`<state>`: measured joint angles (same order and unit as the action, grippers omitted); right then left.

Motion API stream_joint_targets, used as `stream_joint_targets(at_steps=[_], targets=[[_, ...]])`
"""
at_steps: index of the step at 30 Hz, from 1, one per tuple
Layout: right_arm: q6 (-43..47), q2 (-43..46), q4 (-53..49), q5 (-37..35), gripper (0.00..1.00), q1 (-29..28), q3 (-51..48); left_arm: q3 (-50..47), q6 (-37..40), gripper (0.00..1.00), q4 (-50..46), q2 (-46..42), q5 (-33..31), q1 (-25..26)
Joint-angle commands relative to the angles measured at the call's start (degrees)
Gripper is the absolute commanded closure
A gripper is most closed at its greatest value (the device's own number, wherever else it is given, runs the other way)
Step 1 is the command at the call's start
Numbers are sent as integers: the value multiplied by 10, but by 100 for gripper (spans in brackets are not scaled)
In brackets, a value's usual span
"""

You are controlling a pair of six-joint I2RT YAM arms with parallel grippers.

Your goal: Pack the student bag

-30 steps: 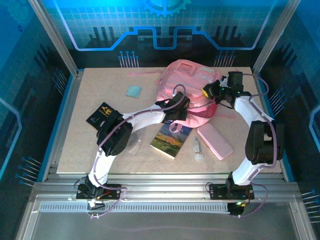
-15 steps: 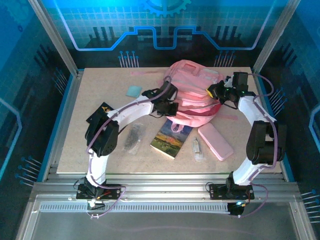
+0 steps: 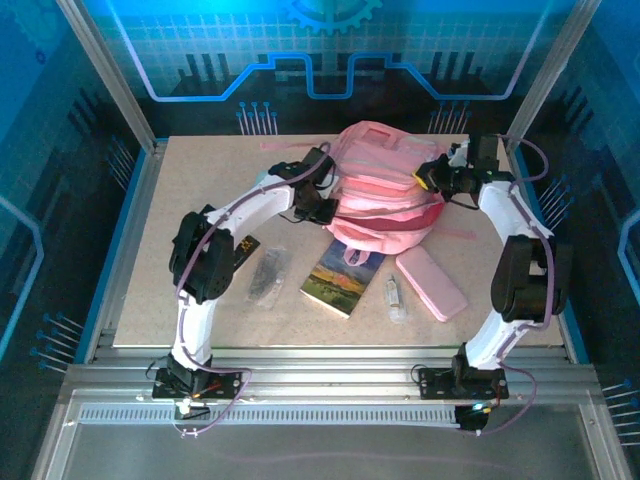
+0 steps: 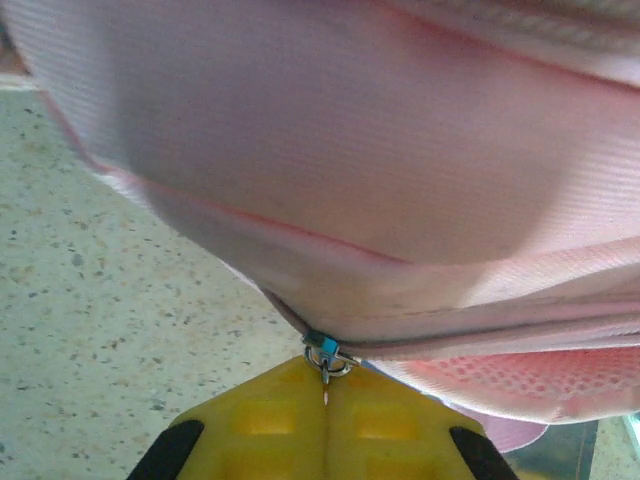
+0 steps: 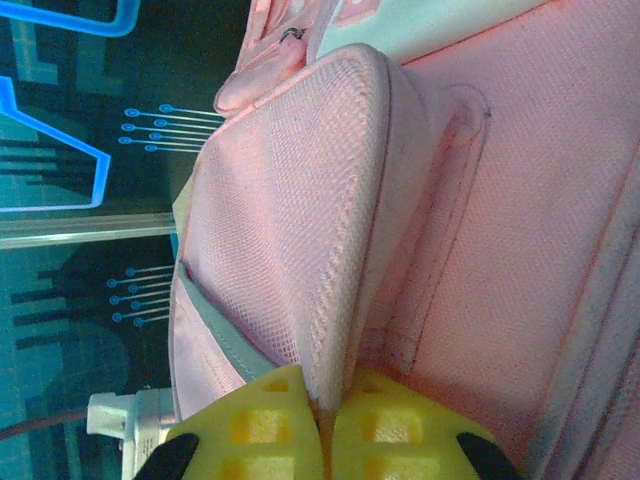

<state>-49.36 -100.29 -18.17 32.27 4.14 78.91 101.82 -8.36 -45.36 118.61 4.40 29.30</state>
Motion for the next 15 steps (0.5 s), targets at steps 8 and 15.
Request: stream_joint_targets(at_steps=[8,15], targets=[[70,-56,-74,-6,26,-3,146,-19,-105,100,51,-52,157,92],[90,100,-141,-62,0,16,23,113,-156,100,64,41,169,118]])
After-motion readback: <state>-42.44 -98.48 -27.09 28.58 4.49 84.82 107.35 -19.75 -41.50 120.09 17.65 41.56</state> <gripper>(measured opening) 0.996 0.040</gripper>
